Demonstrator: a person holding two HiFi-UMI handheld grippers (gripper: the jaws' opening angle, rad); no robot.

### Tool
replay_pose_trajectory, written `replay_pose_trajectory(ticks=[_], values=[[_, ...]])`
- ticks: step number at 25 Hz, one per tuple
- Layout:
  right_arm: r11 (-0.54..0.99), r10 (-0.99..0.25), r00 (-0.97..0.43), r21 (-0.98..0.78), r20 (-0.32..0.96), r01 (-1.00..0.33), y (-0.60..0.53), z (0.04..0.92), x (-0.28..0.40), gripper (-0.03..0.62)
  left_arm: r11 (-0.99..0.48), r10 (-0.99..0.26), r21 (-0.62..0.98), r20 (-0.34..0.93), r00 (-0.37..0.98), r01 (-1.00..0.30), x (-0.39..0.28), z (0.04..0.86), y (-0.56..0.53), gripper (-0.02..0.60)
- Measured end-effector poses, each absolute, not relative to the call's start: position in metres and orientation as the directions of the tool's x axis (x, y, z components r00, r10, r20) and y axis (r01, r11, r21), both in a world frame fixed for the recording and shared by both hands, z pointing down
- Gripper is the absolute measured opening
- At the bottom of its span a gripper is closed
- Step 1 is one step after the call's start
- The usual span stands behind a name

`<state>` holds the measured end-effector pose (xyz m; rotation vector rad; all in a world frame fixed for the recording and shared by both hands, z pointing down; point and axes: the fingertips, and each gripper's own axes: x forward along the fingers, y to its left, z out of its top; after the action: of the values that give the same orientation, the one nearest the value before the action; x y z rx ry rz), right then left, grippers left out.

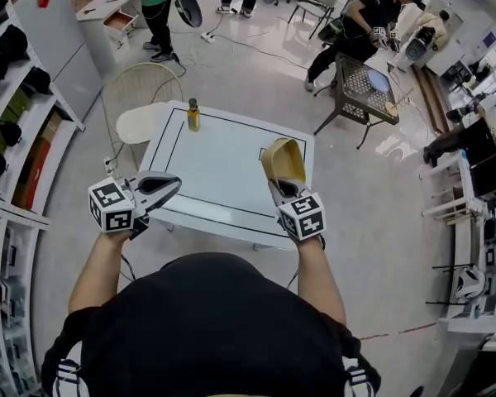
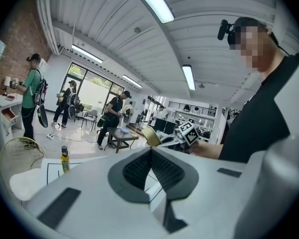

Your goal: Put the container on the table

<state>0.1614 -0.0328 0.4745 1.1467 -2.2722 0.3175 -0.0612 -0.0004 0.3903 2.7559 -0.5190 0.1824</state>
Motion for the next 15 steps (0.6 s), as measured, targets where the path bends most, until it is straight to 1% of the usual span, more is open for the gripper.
replay_pose_trajectory(ticks=[15], values=[[0.639,-0.644,-0.496,0.053,0.582,-0.768,-0.048,0.478,0.173,0.008,-0.874,-0.345,0.298,0.175,0.922,-0.383,-0.041,0.398,-0.009,0.007]])
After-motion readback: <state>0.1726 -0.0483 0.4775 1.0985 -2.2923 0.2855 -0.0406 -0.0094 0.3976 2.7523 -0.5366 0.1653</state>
